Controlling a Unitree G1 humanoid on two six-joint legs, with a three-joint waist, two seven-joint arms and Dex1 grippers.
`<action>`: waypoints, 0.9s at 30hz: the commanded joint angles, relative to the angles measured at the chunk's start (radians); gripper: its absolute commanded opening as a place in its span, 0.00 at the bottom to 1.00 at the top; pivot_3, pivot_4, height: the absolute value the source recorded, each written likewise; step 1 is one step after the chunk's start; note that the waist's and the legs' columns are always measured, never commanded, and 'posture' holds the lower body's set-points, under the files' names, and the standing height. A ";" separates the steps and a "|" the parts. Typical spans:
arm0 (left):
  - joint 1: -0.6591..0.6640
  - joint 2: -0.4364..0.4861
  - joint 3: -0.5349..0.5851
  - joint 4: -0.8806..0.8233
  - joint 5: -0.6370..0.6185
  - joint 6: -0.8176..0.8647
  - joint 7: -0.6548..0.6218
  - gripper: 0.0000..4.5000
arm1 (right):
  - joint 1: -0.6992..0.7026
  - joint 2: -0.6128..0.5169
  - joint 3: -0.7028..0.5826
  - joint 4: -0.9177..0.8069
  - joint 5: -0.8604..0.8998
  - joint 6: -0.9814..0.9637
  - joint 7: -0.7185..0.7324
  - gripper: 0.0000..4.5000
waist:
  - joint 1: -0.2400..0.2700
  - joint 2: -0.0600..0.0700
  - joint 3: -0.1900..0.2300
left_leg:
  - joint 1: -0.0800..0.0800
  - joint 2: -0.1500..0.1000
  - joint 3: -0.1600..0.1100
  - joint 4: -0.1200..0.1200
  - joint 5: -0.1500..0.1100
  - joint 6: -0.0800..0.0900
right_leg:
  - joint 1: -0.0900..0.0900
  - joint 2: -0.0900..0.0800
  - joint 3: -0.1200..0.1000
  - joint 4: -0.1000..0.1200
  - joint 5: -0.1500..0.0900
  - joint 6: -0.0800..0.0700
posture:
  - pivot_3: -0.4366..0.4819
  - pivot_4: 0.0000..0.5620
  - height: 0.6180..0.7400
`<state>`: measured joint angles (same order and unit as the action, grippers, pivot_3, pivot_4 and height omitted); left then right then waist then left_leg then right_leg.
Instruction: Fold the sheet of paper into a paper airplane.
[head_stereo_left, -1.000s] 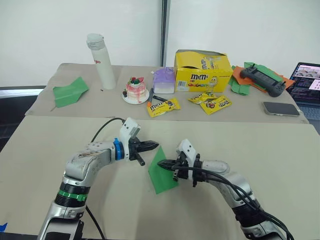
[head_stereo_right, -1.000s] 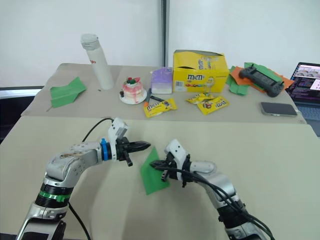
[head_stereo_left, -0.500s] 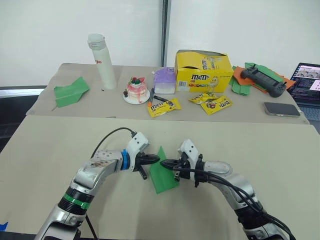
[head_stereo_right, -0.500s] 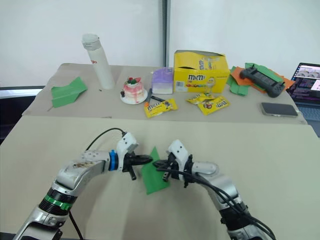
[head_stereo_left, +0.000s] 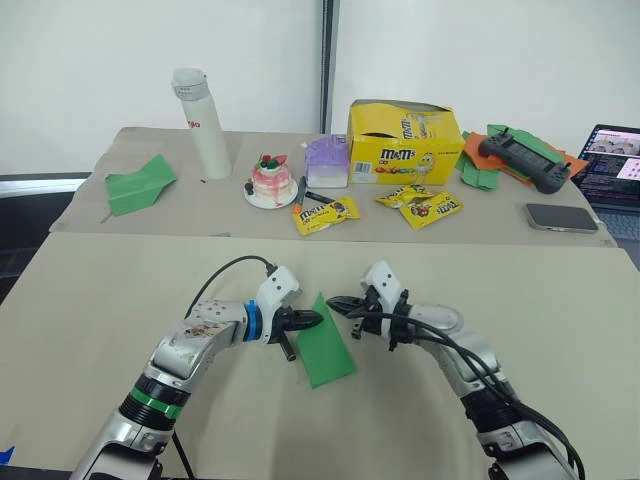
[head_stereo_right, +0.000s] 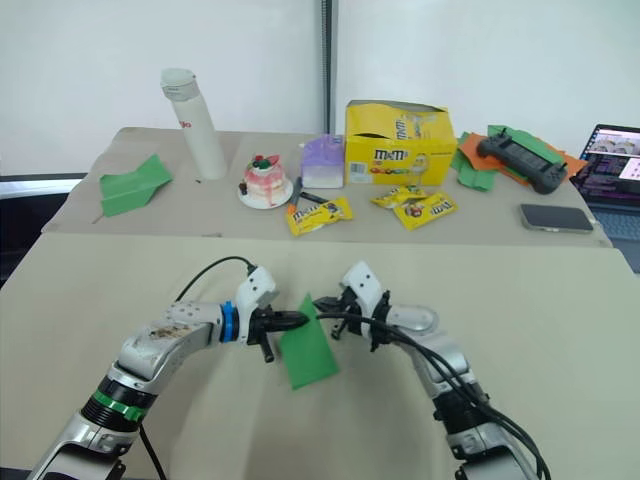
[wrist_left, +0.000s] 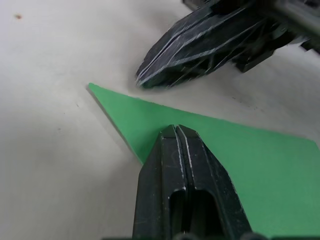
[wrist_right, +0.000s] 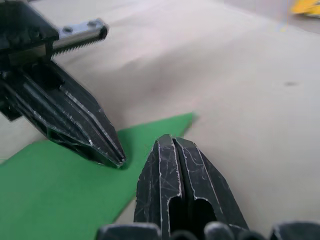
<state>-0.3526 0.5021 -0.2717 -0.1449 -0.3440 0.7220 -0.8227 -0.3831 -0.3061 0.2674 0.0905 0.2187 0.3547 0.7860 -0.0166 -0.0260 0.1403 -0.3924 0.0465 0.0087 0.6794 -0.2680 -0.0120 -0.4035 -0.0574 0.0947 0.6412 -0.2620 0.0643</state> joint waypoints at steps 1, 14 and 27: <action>0.016 0.011 0.007 0.013 0.010 0.018 0.006 0.00 | -0.035 0.025 0.002 0.046 -0.011 -0.060 0.018 0.00 | -0.001 0.000 0.000 | 0.000 0.000 0.000 0.000 0.000 0.000 | 0.000 0.000 0.000 0.000 0.000 0.000 | 0.48 0.27 1.00; 0.101 -0.034 0.107 -0.005 -0.052 0.052 0.058 0.00 | -0.142 0.086 0.043 0.319 -0.166 -0.175 -0.043 0.00 | -0.032 0.000 -0.001 | 0.019 0.001 0.000 -0.002 0.000 0.000 | 0.017 0.001 0.000 0.000 -0.001 -0.001 | 0.48 0.27 1.00; 0.119 -0.060 0.125 0.002 -0.072 0.056 0.078 0.00 | -0.194 0.096 -0.081 0.275 -0.055 -0.230 0.020 0.00 | -0.026 0.000 0.000 | 0.017 0.001 -0.001 -0.004 0.000 0.000 | 0.014 0.001 0.001 0.000 -0.002 -0.002 | 0.48 0.27 1.00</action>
<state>-0.2520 0.4395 -0.1416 -0.1529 -0.4258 0.7668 -0.7561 -0.5763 -0.2036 0.2289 0.4387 0.1051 0.1208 0.7726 -0.0427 -0.0256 0.1402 -0.3764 0.0474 0.0078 0.6754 -0.2681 -0.0122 -0.3900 -0.0564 0.0954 0.6412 -0.2635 0.0620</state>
